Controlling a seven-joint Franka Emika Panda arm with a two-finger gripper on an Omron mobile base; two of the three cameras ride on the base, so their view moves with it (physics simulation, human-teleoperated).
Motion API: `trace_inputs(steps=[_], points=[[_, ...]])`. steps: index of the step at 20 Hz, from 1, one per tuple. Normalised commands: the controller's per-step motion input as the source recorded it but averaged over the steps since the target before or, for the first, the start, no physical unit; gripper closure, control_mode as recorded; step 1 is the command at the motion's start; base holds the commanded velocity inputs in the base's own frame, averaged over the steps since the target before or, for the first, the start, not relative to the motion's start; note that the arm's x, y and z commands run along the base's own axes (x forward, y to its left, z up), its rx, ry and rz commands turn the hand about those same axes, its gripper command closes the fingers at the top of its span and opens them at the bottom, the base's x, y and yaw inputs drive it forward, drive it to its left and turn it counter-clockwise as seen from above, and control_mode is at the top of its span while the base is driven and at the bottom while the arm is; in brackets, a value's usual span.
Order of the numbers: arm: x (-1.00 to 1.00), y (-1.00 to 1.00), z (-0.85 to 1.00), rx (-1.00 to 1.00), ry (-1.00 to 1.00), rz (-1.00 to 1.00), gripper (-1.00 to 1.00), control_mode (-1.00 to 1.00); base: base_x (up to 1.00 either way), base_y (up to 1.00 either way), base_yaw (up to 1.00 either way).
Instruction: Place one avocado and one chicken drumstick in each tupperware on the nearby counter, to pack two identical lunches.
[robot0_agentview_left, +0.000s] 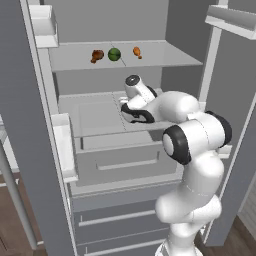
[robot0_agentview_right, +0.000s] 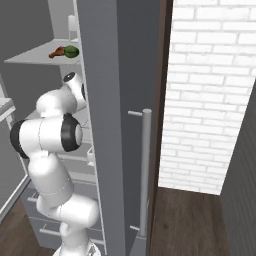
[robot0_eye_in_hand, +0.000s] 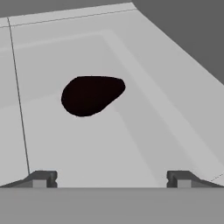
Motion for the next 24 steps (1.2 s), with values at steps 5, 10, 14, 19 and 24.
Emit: trace_inputs(steps=[5, 10, 14, 19, 24], points=[[0.6, 0.0, -0.15, -0.02, 0.03, -0.01, -1.0, -1.0, 0.0, 0.0, 0.0], [0.48, 0.0, -0.31, -0.05, 0.03, 0.0, -1.0, -1.0, 0.0, 0.0, 0.0], [0.5, 0.0, -0.23, -0.03, 0.02, 0.0, -1.0, -1.0, 0.0, 0.0, 0.0], [0.48, 0.05, -0.3, -0.02, 0.03, 0.0, -1.0, -1.0, 0.0, 0.0, 0.0], [0.37, 0.03, -0.28, -0.02, 0.02, -0.01, -1.0, -1.0, 0.0, 0.0, 0.0]])
